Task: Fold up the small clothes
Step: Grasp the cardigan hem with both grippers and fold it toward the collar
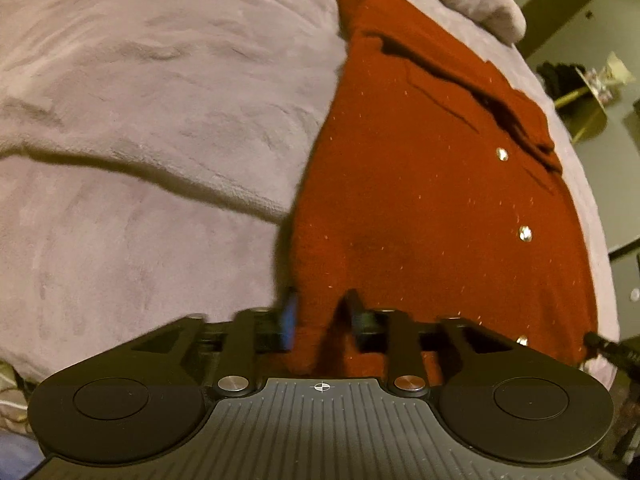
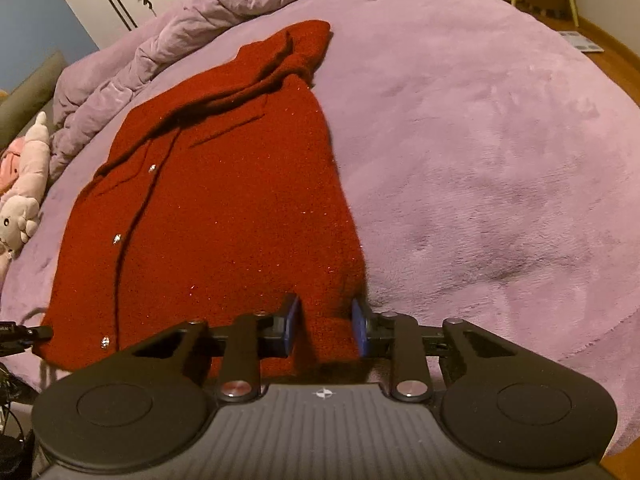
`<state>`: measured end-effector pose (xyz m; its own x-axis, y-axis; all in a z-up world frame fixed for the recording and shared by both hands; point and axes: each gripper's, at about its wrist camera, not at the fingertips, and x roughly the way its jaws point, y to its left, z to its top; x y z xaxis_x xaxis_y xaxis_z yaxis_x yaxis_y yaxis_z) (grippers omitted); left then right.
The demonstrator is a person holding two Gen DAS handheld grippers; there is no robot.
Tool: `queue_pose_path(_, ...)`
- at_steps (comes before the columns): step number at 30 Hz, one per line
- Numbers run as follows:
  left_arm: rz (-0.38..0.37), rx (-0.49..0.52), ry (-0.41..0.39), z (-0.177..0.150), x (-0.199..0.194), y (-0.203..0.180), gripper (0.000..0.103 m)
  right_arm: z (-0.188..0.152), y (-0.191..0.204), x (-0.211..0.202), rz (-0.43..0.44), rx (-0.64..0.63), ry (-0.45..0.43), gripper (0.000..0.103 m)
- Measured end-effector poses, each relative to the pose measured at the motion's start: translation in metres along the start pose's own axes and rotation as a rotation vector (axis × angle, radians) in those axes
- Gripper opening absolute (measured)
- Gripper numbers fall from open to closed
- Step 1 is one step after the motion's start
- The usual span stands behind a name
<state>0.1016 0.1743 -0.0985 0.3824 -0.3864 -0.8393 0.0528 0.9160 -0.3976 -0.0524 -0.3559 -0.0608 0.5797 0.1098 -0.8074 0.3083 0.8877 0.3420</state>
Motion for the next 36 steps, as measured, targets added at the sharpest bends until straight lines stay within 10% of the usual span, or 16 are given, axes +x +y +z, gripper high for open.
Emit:
queue_pose_path(7, 0.001, 0.059, 0.044, 0.002, 0.010, -0.012, 0.030, 0.003, 0.001, 0.011, 0.011, -0.042, 0.087, 0.050)
queue_pose_path(12, -0.040, 0.091, 0.047, 0.005, 0.002, -0.018, 0.011, 0.008, 0.003, 0.012, 0.059, -0.059, 0.134, 0.020)
queue_pose_path(22, -0.317, 0.062, -0.103, 0.066, -0.042, -0.059, 0.011, 0.069, 0.024, -0.001, 0.371, 0.118, 0.093, 0.018)
queue_pose_path(28, -0.320, -0.036, -0.246, 0.129, -0.038, -0.073, 0.011, 0.136, 0.051, 0.025, 0.280, 0.093, -0.048, 0.017)
queue_pose_path(36, -0.037, -0.103, -0.300, 0.172, 0.014, -0.060, 0.013, 0.169, 0.051, 0.067, 0.016, 0.049, -0.198, 0.021)
